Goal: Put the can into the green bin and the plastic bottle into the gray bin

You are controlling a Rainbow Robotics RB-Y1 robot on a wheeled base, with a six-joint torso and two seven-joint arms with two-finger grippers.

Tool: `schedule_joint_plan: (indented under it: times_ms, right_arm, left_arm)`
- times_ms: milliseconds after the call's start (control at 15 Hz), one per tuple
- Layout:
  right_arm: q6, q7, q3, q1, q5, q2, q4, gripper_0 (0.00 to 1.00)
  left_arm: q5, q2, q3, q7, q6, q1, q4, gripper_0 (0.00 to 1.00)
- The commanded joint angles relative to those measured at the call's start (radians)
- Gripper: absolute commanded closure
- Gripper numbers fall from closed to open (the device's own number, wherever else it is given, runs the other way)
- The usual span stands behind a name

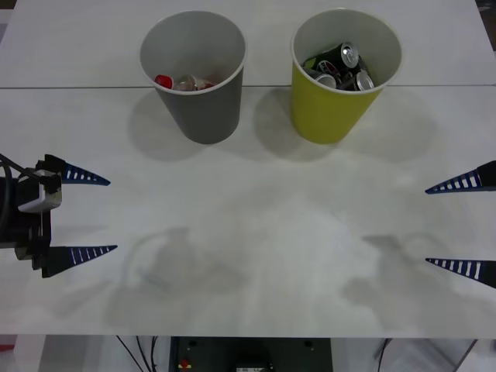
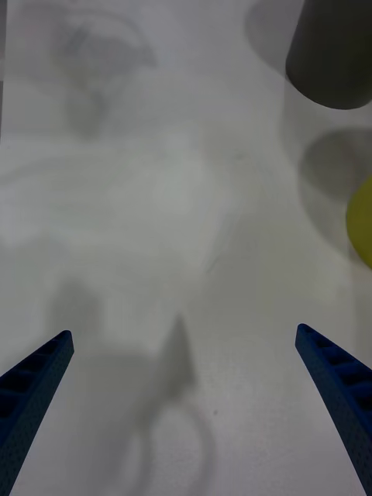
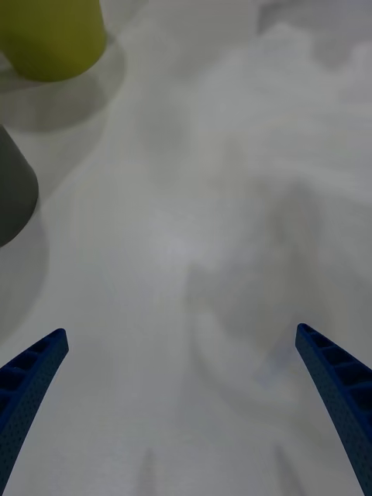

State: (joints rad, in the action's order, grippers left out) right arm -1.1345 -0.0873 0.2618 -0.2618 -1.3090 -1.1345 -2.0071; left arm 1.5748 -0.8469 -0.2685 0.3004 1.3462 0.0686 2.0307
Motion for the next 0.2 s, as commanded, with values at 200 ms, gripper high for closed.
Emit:
schedule_joint_plan:
  times_ms: [200]
  right_arm:
    - [0.000, 0.000, 0.000, 0.000, 0.000, 0.000, 0.000, 0.00]
  left_arm:
    - [-0.004, 0.000, 0.000, 0.003, -0.001, 0.010, 0.005, 0.00]
